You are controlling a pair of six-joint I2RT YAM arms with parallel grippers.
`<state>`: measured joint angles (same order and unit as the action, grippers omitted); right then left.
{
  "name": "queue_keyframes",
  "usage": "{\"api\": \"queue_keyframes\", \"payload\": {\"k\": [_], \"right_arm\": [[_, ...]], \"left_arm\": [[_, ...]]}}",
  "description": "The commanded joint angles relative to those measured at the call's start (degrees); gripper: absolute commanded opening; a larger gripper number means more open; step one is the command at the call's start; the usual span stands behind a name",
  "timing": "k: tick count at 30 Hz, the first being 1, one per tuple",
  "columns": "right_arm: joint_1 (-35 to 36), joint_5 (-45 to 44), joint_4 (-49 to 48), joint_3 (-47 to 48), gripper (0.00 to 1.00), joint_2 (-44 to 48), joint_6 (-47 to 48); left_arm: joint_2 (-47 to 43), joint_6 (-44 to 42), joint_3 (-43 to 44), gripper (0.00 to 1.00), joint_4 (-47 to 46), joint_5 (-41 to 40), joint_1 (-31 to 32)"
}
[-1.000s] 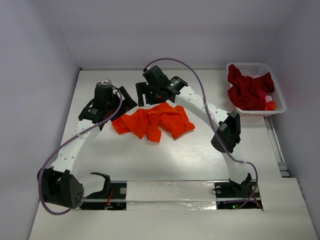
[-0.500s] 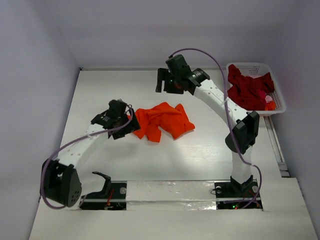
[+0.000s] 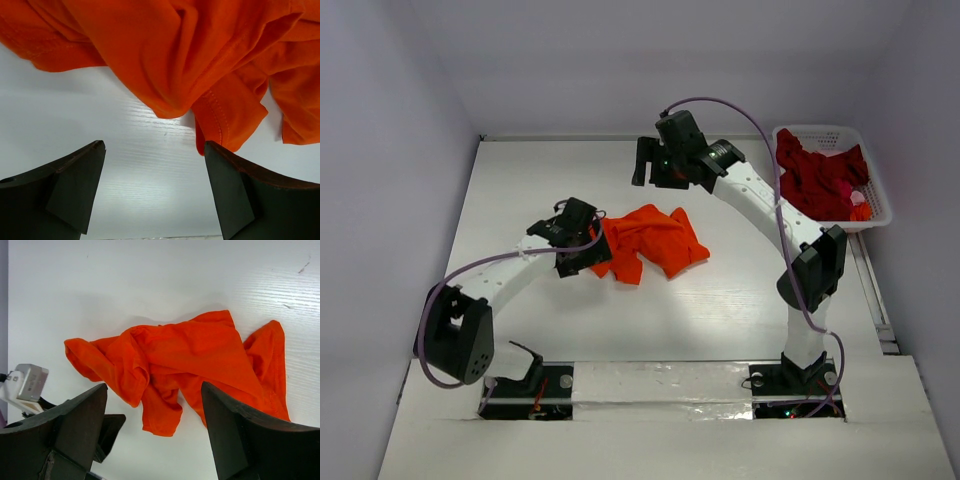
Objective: Fold and stack the t-shirts
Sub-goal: Flatten out the tshirt
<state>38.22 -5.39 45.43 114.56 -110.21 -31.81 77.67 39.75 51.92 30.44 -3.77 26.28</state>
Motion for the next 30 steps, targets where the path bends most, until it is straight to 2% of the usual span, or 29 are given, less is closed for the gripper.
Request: {"api": "queue_keyframes", "payload": {"k": [1,7,17,22,30], "right_arm": [[-0.3,1.2,-3.3,0.3,0.81,2.7,-0.4],[-0.3,1.2,-2.6,2.2,0.81,2.5,0.2],[-0.9,2.1,-3.7,0.6,0.81,3.3,0.2],[-1.4,2.5,-3.9,0.2,0.81,3.3,0.0],[-1.4,2.6,-3.8,0.4,0.81,3.3,0.1]], "left_arm": [[1.6,1.3,2.7,0.77,-2.8,-2.1,2.0],[8.4,2.4,2.7,0.75,-3.7,-1.9,3.9],[8.6,5.0,-0.2,0.67,-5.8,-3.9,3.9],[9.4,5.3,-1.1,0.51,-6.6,-4.1,3.9],[10.4,4.8,-2.0,0.53,-6.8,-4.7,3.9]]}}
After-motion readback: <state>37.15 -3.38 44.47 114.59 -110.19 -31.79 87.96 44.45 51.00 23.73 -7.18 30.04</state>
